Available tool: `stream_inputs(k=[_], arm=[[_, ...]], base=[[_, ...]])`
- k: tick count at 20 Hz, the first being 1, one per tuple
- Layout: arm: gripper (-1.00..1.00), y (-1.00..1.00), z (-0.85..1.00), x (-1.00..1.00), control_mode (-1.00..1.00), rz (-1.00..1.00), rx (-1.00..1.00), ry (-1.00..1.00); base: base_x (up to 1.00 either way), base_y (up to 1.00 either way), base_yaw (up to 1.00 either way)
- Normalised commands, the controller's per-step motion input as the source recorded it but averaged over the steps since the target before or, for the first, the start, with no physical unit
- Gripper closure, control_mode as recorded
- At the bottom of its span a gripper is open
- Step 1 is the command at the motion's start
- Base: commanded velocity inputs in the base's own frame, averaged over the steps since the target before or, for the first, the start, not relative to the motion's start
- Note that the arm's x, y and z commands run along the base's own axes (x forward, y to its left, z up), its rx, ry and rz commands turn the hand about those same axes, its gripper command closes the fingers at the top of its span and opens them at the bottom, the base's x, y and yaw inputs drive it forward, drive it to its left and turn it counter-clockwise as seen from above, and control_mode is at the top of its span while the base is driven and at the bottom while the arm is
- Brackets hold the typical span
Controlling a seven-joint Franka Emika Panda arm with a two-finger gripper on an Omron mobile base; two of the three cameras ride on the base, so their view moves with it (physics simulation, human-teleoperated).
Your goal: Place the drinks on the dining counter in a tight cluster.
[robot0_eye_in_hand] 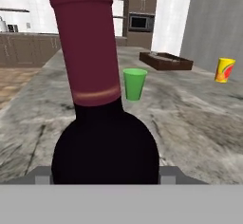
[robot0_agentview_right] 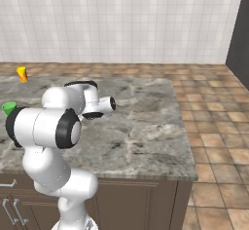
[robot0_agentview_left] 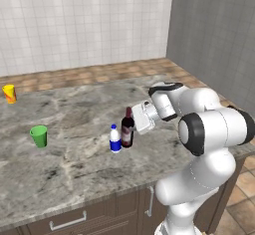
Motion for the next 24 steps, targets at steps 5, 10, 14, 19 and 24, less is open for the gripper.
stream_inputs(k=[5,10,14,19,24], arm=[[-1.0,0.0,0.0,0.0,-1.0,0.0,0.0,0.0],[-1.0,0.0,0.0,0.0,-1.0,0.0,0.0,0.0],[-1.0,0.0,0.0,0.0,-1.0,0.0,0.0,0.0],[-1.0,0.0,0.0,0.0,-1.0,0.0,0.0,0.0],[-1.0,0.0,0.0,0.0,-1.0,0.0,0.0,0.0]], base=[[0.0,0.0,0.0],[0.0,0.0,0.0],[0.0,0.0,0.0],[0.0,0.0,0.0],[0.0,0.0,0.0]])
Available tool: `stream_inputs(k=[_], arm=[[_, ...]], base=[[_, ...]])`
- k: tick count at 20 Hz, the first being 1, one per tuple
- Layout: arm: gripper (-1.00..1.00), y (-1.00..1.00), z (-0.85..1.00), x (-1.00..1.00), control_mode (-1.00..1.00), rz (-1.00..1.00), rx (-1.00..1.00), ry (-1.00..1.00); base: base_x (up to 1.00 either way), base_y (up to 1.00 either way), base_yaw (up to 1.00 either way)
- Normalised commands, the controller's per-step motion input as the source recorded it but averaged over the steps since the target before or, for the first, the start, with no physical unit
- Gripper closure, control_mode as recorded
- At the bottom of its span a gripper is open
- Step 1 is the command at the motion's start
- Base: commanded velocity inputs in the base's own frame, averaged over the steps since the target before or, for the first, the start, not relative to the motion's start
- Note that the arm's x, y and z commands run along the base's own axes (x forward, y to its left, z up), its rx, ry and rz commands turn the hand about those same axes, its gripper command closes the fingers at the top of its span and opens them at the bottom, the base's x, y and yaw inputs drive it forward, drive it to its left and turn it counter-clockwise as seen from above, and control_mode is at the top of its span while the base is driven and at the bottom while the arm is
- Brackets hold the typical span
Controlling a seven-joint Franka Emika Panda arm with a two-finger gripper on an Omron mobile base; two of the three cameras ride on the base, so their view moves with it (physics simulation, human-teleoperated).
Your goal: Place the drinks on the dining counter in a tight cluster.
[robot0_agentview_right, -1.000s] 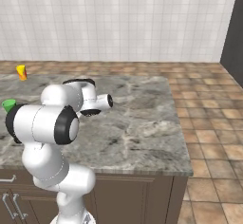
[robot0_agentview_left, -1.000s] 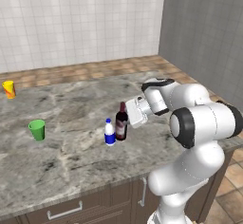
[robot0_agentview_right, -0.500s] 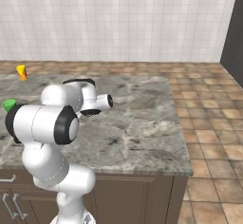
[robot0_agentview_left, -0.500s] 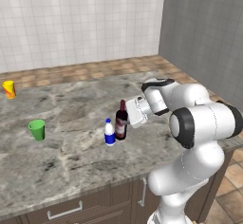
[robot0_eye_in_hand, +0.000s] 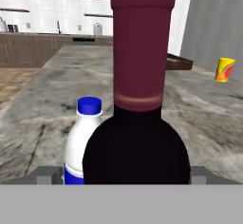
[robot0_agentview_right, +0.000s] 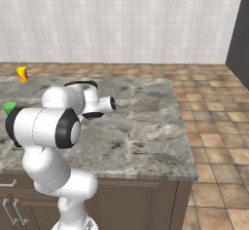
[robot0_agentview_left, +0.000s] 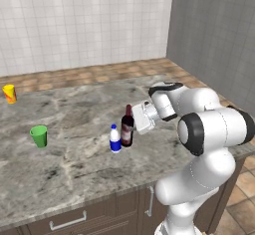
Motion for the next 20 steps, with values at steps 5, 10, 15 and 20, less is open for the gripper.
stream_inputs(k=[5,10,15,20], arm=[[-1.0,-0.12,0.0,0.0,-1.0,0.0,0.0,0.0],[-1.0,-0.22,0.04,0.0,-1.0,0.0,0.01,0.0],[-1.0,-0.28,0.23,-0.08,-1.0,0.0,0.0,0.0],[-1.0,-0.2,0.3,-0.16,-1.0,0.0,0.0,0.0]], base=[[0.0,0.0,0.0],[0.0,0.0,0.0],[0.0,0.0,0.0],[0.0,0.0,0.0]])
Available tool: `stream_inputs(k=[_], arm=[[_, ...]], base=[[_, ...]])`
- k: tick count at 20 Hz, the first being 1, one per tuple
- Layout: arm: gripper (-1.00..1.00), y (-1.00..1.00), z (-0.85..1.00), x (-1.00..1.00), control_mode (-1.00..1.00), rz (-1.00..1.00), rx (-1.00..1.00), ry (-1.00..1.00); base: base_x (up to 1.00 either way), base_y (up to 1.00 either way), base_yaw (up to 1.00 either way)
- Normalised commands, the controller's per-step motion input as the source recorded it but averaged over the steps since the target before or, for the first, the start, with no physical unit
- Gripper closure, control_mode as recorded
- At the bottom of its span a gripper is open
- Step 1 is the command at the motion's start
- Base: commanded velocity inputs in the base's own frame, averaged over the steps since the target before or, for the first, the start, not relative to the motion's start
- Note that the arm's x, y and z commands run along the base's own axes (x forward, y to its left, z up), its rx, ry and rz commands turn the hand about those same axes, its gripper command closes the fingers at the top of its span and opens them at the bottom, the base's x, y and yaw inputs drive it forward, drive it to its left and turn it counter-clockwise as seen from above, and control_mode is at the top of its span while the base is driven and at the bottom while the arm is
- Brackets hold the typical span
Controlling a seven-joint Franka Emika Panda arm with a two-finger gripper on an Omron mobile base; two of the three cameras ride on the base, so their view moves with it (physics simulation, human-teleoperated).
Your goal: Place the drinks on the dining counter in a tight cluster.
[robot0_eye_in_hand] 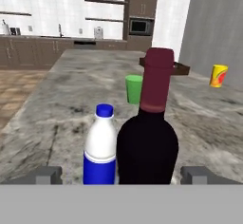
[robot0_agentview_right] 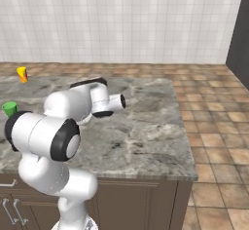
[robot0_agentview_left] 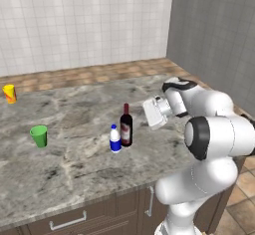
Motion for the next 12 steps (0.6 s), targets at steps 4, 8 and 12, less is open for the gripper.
stream_inputs(k=[4,8,12], arm=[[-1.0,-0.17,0.42,-0.27,-1.0,0.0,0.0,0.0],[-1.0,-0.18,0.44,-0.29,-1.0,-0.02,0.0,0.01],[-1.0,-0.2,0.27,-0.07,-1.0,-0.16,-0.08,0.22]], base=[[0.0,0.0,0.0],[0.0,0.0,0.0],[0.0,0.0,0.0]])
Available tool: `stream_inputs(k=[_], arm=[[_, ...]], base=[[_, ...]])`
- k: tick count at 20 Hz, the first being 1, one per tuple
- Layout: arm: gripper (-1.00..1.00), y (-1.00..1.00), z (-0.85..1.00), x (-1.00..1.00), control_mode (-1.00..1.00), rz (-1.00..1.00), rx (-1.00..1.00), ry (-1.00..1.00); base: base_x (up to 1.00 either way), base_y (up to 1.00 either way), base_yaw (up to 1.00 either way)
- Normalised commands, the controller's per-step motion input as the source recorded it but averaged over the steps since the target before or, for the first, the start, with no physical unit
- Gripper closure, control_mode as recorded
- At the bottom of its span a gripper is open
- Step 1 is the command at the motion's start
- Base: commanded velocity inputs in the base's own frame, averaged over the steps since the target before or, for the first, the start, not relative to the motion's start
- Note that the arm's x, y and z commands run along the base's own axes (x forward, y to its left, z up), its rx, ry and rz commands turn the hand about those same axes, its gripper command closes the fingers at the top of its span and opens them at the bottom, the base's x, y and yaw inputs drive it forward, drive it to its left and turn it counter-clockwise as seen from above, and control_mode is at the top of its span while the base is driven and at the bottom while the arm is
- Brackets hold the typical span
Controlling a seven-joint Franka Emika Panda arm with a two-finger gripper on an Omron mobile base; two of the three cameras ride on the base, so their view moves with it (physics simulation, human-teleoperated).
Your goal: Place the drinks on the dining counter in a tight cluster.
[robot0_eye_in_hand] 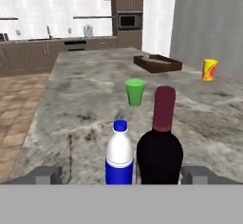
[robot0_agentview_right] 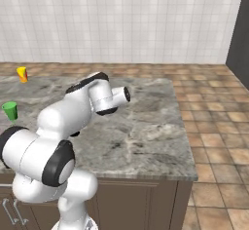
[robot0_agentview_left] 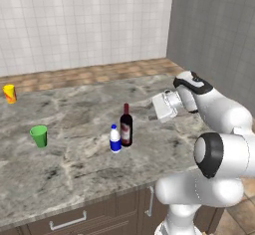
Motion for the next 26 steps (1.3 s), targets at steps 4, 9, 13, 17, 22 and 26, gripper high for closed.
stream_inputs(k=[4,9,13,17,22,26], arm=[[-1.0,-0.11,0.13,0.0,-1.0,-0.3,-0.2,0.38],[-1.0,-0.05,0.16,0.0,-1.0,-0.33,-0.22,0.46],[-1.0,0.0,0.06,0.0,-1.0,-0.33,-0.27,0.34],[-1.0,0.0,0.0,0.0,-1.0,-0.35,-0.31,0.22],[-1.0,0.0,0.0,-0.11,-1.0,-0.35,-0.26,0.08],[-1.0,0.13,0.47,-0.38,-1.0,-0.18,-0.15,-0.02]], base=[[0.0,0.0,0.0],[0.0,0.0,0.0],[0.0,0.0,0.0],[0.0,0.0,0.0],[0.0,0.0,0.0],[0.0,0.0,0.0]])
